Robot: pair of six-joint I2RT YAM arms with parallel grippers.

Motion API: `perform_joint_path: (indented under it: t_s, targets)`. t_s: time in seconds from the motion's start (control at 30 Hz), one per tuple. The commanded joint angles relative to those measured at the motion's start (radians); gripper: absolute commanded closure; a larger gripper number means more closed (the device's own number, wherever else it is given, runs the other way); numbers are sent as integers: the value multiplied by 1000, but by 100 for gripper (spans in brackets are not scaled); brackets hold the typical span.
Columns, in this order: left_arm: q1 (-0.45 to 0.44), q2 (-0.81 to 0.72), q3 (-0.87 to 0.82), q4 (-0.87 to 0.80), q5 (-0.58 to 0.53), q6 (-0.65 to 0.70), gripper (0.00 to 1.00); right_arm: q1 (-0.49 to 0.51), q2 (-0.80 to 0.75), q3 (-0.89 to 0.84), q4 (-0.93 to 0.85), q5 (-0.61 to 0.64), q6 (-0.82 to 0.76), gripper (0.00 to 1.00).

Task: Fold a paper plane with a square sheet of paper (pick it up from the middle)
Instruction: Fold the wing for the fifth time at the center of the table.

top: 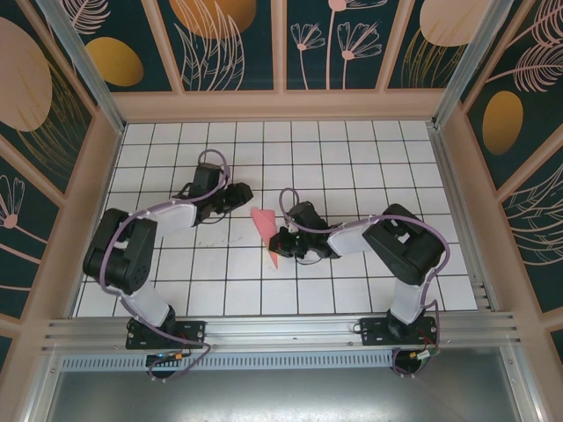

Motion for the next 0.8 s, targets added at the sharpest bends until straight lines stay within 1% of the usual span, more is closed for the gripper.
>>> perform_joint_path:
  t_s: [0.0, 0.1, 0.23, 0.33, 0.37, 0.47, 0.57, 0.67, 0.7, 0.77]
  targets:
    - [1, -79, -35, -67, -22, -26, 54, 14, 24, 28, -93, 21, -25, 93]
    - [-6, -153, -92, -87, -38, -60, 53, 13, -26, 56, -112, 36, -51, 90]
    - [-22, -232, -123, -167, -86, -65, 51, 1, -136, 48, -142, 86, -79, 84]
    - [-51, -258, -127, -214, -110, -61, 49, -25, -229, 12, -163, 143, -82, 74]
    - [-66, -262, -124, -232, -130, -61, 48, -36, -259, -5, -172, 164, -85, 72]
    - [-114, -255, -104, -273, -172, -66, 44, -69, -334, -53, -209, 238, -82, 67]
    - [-172, -226, -62, -316, -221, -67, 38, -116, -390, -126, -216, 290, -41, 63]
    - [-222, -191, -20, -369, -288, -65, 33, -162, -421, -186, -185, 283, -4, 61]
    - [-234, -179, -5, -381, -301, -68, 29, -171, -427, -196, -175, 276, -1, 61]
    - [-256, -142, 30, -405, -320, -64, 26, -173, -430, -201, -174, 274, -1, 60]
